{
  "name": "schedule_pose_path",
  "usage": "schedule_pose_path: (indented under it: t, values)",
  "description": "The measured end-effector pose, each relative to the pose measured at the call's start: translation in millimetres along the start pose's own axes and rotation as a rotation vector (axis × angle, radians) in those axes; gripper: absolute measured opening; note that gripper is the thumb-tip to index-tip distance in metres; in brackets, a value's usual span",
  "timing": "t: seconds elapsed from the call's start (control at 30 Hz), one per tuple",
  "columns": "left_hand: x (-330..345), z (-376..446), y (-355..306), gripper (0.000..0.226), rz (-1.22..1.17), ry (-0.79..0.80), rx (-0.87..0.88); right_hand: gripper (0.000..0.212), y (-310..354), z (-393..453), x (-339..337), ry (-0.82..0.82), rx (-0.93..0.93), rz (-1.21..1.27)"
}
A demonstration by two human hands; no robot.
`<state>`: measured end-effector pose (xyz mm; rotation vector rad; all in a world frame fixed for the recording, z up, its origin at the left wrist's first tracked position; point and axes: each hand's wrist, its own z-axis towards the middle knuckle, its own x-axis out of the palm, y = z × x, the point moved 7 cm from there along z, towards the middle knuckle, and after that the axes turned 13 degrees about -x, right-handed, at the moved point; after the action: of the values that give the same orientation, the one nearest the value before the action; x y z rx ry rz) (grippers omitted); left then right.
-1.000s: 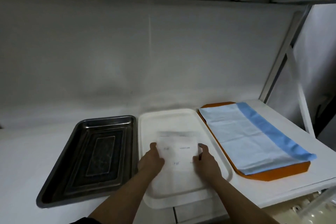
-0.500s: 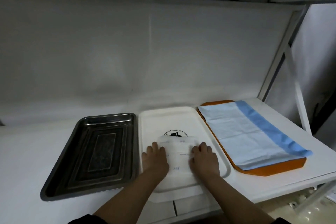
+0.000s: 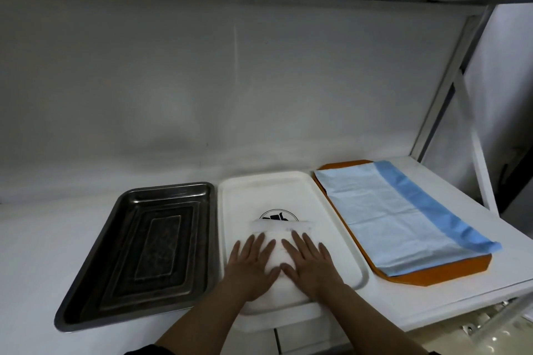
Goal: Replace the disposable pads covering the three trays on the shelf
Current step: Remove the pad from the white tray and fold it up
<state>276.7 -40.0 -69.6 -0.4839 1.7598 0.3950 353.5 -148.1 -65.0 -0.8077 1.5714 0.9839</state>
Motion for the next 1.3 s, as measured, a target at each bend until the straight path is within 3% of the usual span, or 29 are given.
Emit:
schedule_pose_path:
  t: [0.13,0.23,0.33,0.37,0.43,0.63,0.93,1.1,1.3]
  values:
    - [-9.9,-6.8,-4.2,0.067,0.001,-0.039,0.016,0.056,7.9,-2.0,-5.5,-0.019,-0.016,-0.186]
    - [-15.3,-14.3,-9.8,0.059,-0.011,-0.064,0.085,0.056,17.8,-9.2,-11.4,-0.037,-0.096,-0.194]
    - [-13.8,-20.4,-8.8,0.065,-0.027,0.004,0.108,0.088,19.6,-16.3,-14.7,0.01,-0.152,-0.107]
    - [-12.4,-23.3,-8.0,0.071,-0.028,0.041,0.111,0.09,20.3,-22.2,-12.6,0.115,-0.131,-0.083]
    - [-10.3,-28.6,-7.2,0.08,-0.02,0.105,0.117,0.082,22.7,-27.8,-13.1,0.198,-0.135,-0.126]
    - [-14.1,-44.5,-11.0,0.081,-0.002,0.117,0.13,0.062,40.3,-33.4,-22.8,0.126,-0.224,-0.233]
    - [-30.4,-49.6,-4.9,0.045,-0.041,-0.022,0.058,0.046,39.7,-48.8,-37.7,-0.004,-0.239,-0.211]
    - [-36.2,-53.3,2.1,0.03,-0.241,-0.002,0.04,0.051,25.1,-63.6,-41.3,0.01,-0.18,-0.098]
    - [-41.4,-52.6,15.3,0.015,-0.548,0.112,-0.044,0.011,-8.3,-69.9,-44.4,-0.133,0.115,0.311]
